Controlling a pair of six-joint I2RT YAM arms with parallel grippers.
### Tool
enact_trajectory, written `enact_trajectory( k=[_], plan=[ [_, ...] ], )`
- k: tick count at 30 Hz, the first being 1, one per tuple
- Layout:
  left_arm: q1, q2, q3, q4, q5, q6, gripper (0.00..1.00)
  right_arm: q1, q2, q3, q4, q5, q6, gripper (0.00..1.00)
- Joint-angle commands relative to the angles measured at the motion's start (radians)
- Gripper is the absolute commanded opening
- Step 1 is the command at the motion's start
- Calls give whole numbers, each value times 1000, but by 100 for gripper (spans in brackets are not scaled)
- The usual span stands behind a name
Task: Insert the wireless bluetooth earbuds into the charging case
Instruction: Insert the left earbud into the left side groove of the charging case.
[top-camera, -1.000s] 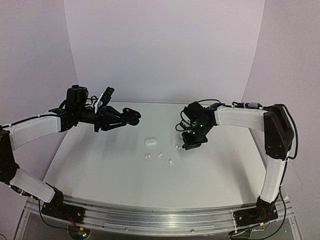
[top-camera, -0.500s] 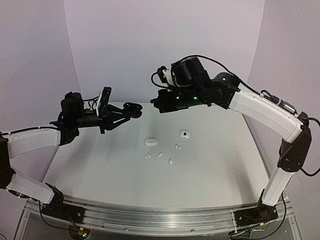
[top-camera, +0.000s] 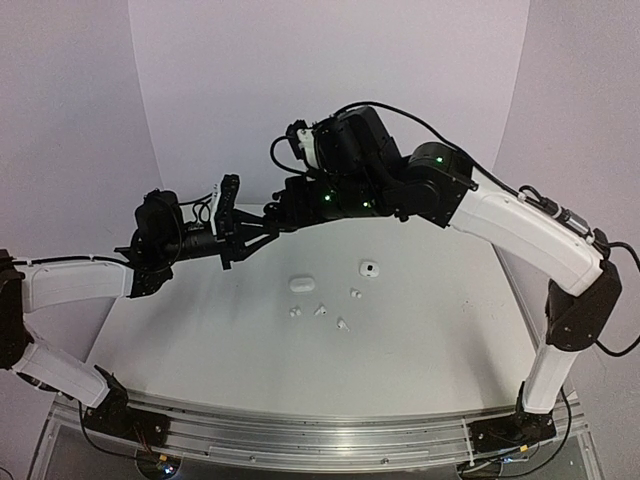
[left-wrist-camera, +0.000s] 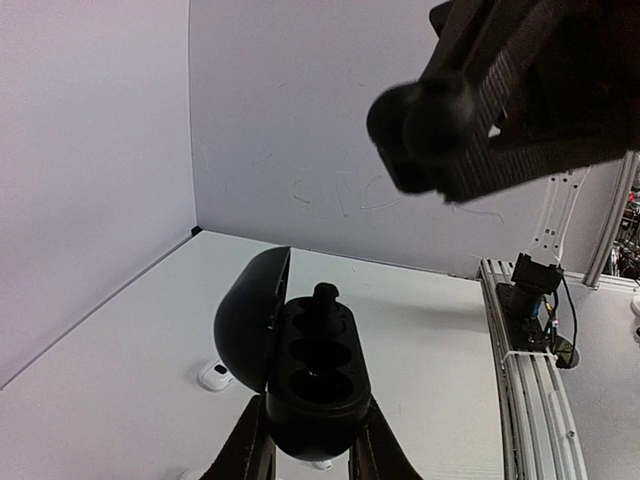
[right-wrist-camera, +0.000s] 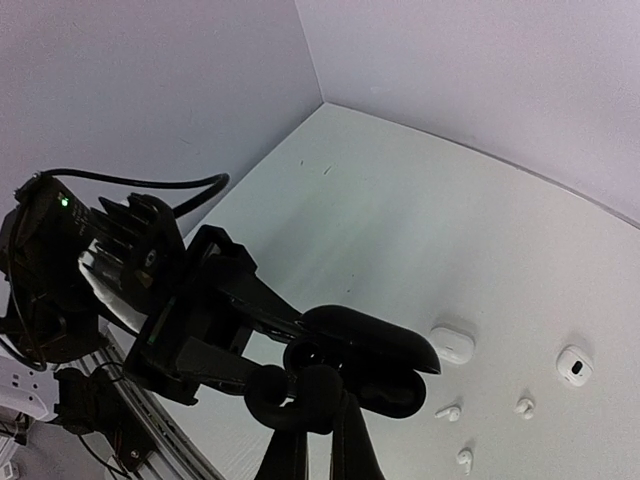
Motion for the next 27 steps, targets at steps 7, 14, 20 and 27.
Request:
enact_trajectory(
  k=[7, 14, 20, 27],
  plan=[
    [-11, 5, 63, -49, -14, 121, 0, 14, 93, 92, -81, 51, -56, 0],
    [-13, 7, 76, -70, -25, 160, 0, 14, 112, 94, -101, 59, -77, 0],
    [-13, 6, 74, -73, 3, 155, 0, 14, 103, 88, -107, 89, -91, 0],
    [-13, 7, 78, -81, 61, 146, 0, 14, 108, 92, -105, 84, -138, 0]
  ],
)
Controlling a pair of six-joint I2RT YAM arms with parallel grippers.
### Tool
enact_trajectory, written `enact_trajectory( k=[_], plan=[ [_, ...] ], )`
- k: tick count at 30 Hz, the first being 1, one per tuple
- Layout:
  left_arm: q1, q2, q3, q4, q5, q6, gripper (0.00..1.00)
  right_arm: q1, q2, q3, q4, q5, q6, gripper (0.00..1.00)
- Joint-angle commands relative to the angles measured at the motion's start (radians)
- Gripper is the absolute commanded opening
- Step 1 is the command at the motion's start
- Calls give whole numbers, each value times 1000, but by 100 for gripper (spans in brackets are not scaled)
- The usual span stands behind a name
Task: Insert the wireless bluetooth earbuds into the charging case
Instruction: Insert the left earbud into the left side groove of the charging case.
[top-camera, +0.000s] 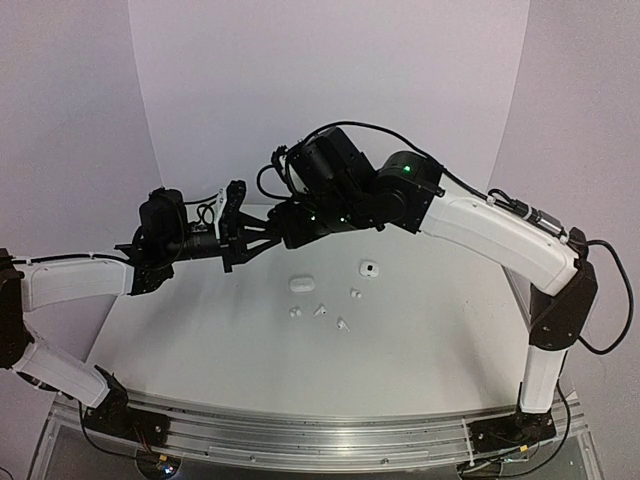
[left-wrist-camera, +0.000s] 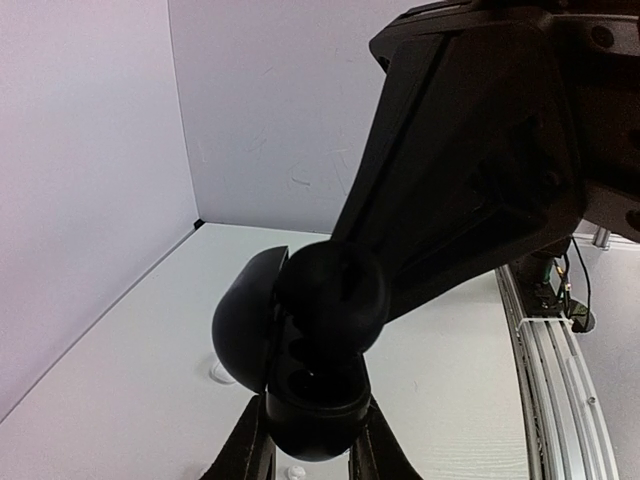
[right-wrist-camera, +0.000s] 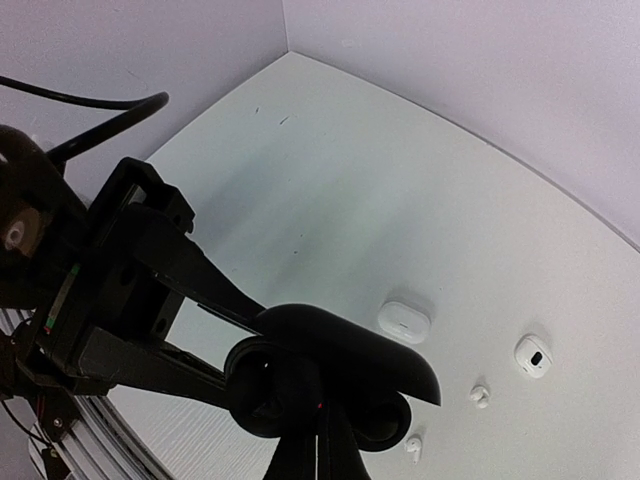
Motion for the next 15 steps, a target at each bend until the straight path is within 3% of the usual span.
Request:
enact_trajectory(
  k=[1, 10, 15],
  plan=[
    [-3, 3, 55, 2, 48, 8, 0, 6, 3, 39, 1, 27, -38, 0],
    [-3, -3, 60, -8, -68, 38, 0, 7, 19, 39, -1, 6, 45, 0],
    [-3, -7, 55, -7, -63, 79, 0, 6, 29, 40, 0, -17, 77, 0]
  ],
)
